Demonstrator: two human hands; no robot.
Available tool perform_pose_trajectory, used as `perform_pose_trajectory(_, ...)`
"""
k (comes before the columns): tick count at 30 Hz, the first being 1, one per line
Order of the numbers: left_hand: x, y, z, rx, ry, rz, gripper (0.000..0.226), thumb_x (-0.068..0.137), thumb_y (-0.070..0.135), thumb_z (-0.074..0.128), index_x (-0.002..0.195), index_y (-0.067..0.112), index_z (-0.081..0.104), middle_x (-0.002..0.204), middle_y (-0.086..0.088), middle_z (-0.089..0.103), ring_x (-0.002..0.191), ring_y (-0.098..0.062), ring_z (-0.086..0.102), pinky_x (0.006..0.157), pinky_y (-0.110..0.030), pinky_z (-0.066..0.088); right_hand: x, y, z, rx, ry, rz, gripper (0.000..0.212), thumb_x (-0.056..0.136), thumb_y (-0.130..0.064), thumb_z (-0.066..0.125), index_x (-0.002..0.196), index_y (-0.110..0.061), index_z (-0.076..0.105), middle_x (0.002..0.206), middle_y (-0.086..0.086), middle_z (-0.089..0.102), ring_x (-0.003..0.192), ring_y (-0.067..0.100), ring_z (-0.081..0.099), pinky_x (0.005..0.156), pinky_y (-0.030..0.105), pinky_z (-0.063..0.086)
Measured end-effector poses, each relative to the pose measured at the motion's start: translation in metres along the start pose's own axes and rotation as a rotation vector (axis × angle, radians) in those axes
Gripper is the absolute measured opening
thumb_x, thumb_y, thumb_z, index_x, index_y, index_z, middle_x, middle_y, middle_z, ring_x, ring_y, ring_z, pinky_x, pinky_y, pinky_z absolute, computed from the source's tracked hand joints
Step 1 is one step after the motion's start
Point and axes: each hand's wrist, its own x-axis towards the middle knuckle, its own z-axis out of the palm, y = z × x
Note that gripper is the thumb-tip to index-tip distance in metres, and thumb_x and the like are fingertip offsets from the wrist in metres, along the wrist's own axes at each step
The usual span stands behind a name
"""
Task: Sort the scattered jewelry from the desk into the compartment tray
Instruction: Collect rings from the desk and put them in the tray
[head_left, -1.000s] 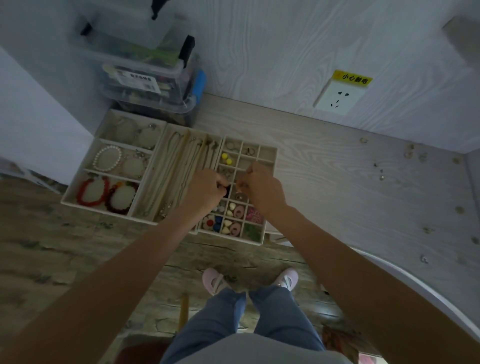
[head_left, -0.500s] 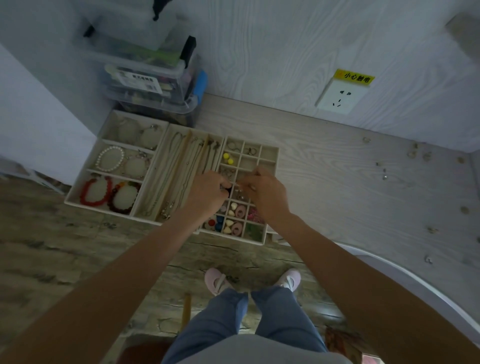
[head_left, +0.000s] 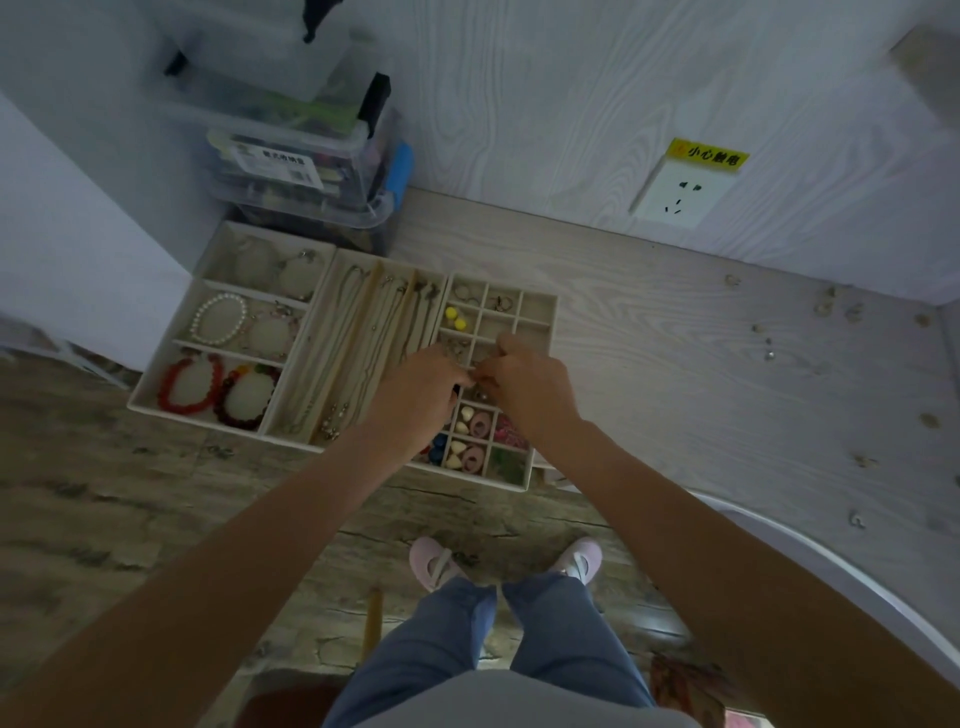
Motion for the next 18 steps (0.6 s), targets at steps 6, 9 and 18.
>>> perform_pose_trajectory(6, -0.0017, 0.0013, 0.0006, 0.07, -0.014, 0.052, 0.031, 0.092, 0.009, 0.054, 0.122, 0.016, 0.061, 0.123, -0.006, 0.052, 0.106, -0.018, 0.055, 0.087, -0.026, 0.047, -0.0018, -0.005, -0.0031, -0.138, 0.007, -0.055, 0.018, 0.089, -0.012, 0.057, 0.104, -0.011, 0.066, 0.103, 0.006, 0.052, 0.094, 0.024, 0.058, 0.062, 0.028, 0.037)
perform_pose_trajectory(9, -0.0021, 0.0049, -0.0021, 0.05, 0.001, 0.052, 0.028, 0.094, 0.013, 0.054, 0.121, 0.015, 0.06, 0.119, -0.007, 0.054, 0.101, -0.017, 0.058, 0.087, -0.027, 0.049, -0.0021, -0.0062, -0.0059, -0.151, -0.013, -0.025, 0.018, 0.088, -0.009, 0.058, 0.104, -0.011, 0.067, 0.104, 0.007, 0.053, 0.095, 0.024, 0.058, 0.063, 0.028, 0.037)
perform_pose_trajectory(18, 0.0065, 0.0007, 0.0028, 0.057, -0.017, 0.062, 0.032, 0.091, 0.01, 0.053, 0.119, 0.022, 0.064, 0.121, -0.005, 0.053, 0.108, -0.019, 0.054, 0.09, -0.03, 0.048, -0.005, -0.0103, -0.0002, -0.083, 0.039, 0.116, 0.014, 0.092, -0.013, 0.056, 0.1, -0.012, 0.067, 0.106, 0.007, 0.056, 0.088, 0.024, 0.062, 0.063, 0.029, 0.039)
